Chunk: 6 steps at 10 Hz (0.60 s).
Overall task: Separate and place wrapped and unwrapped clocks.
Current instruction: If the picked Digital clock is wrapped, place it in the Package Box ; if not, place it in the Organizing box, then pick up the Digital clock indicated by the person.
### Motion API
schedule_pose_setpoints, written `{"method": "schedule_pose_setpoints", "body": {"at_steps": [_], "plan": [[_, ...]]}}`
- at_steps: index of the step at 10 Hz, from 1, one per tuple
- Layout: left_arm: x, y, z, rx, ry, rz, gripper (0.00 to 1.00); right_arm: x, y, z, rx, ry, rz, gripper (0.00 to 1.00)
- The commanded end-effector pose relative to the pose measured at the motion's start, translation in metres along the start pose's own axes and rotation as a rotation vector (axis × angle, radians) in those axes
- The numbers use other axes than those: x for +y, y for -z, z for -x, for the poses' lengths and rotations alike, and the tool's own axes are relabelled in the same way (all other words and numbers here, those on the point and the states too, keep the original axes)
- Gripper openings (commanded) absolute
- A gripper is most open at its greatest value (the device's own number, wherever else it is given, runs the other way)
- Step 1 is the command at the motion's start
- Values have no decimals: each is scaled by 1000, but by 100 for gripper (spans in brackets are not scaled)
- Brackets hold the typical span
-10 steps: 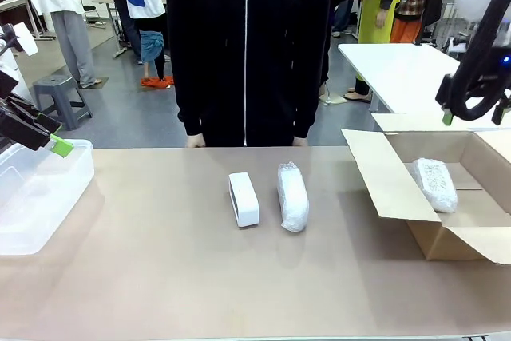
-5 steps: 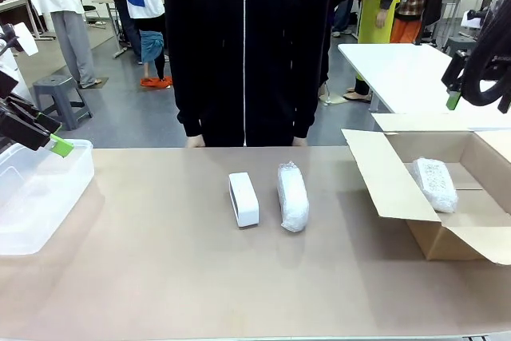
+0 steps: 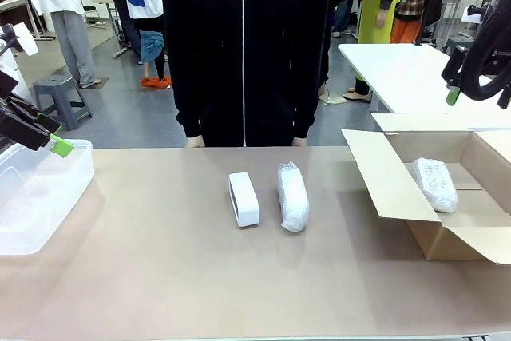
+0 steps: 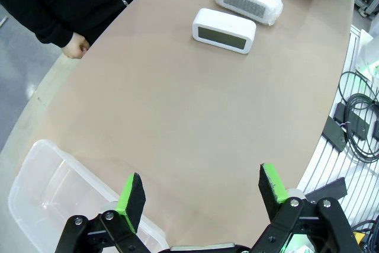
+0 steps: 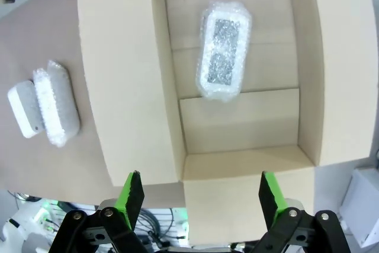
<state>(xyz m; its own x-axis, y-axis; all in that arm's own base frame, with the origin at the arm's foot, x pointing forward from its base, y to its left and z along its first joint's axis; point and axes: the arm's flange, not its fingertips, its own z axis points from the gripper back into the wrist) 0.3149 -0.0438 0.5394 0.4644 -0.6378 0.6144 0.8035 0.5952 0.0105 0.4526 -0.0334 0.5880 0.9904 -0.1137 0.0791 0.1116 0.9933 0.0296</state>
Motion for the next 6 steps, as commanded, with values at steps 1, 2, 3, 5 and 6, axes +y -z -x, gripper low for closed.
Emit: {"method": "schedule_pose_setpoints", "body": {"at_steps": [1,2,3,5,6], "plan": [[1,1,1,-14,8,16,100,-2,5,2,-16,-16,11,100],[1,1,1,-14,8,16,100,-2,5,2,-16,-16,11,100],[1,1,1,-14,8,16,100,-2,5,2,-16,-16,11,100],[1,1,1,-14,8,16,100,-2,5,2,-16,-16,11,100],[1,1,1,-14,8,16,100,-2,5,2,-16,-16,11,100]]}}
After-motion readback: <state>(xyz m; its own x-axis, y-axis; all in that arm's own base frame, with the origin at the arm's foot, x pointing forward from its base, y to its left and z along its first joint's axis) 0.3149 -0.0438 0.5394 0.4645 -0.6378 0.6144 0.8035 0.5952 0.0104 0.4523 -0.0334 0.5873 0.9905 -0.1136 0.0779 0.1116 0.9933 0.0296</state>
